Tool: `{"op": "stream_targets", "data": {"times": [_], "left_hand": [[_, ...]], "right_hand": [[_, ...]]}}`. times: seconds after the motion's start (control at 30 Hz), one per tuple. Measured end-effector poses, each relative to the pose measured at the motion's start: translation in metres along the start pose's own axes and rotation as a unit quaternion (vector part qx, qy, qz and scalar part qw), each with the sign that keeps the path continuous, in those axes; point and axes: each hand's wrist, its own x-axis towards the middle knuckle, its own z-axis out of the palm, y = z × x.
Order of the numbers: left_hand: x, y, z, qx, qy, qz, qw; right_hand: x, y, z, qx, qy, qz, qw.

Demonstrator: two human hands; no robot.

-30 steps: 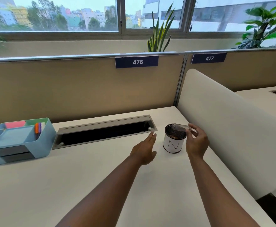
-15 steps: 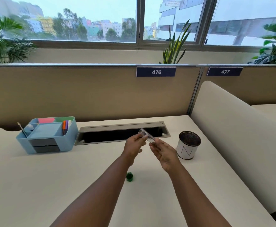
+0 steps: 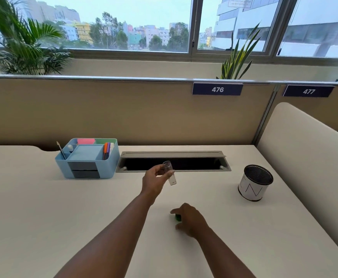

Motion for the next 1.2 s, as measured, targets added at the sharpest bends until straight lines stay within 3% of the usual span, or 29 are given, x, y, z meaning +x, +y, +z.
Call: {"op": "stream_targets", "data": {"times": [0.13, 0.27, 0.33, 0.43, 0.53, 0.63, 0.93, 1.13, 1.2], "left_hand": [[-0.001, -0.004, -0.011, 0.016, -0.007, 0.017, 1.000], [0.000, -0.006, -0.023, 0.031, -0.023, 0.031, 0.999], [0.000, -0.007, -0.027, 0.043, -0.028, 0.032, 0.998], [-0.002, -0.007, -0.032, 0.065, -0.042, 0.031, 0.997], [-0.005, -0.005, -0.036, 0.083, -0.084, 0.025, 0.993], [-0.010, 0.000, -0.037, 0.088, -0.135, 0.014, 0.987], [-0.018, 0.008, -0.054, 0.070, -0.193, 0.019, 0.978], [-0.017, 0.017, -0.063, 0.071, -0.193, 0.029, 0.978], [-0.017, 0.019, -0.067, 0.071, -0.194, 0.028, 0.978]], "right_hand": [[0.001, 0.001, 0.013, -0.020, 0.082, -0.005, 0.996], [0.002, -0.002, 0.002, 0.108, 0.163, 0.008, 0.981], [0.000, -0.010, -0.012, 0.280, 0.212, 0.040, 0.935], [-0.004, -0.025, -0.037, 0.533, 0.214, 0.052, 0.817], [-0.009, -0.040, -0.062, 0.643, 0.204, 0.012, 0.738], [-0.014, -0.053, -0.076, 0.674, 0.215, -0.034, 0.706], [-0.021, -0.068, -0.077, 0.597, 0.266, -0.073, 0.753], [-0.023, -0.076, -0.081, 0.566, 0.242, -0.098, 0.782], [-0.024, -0.075, -0.086, 0.536, 0.220, -0.104, 0.808]]}}
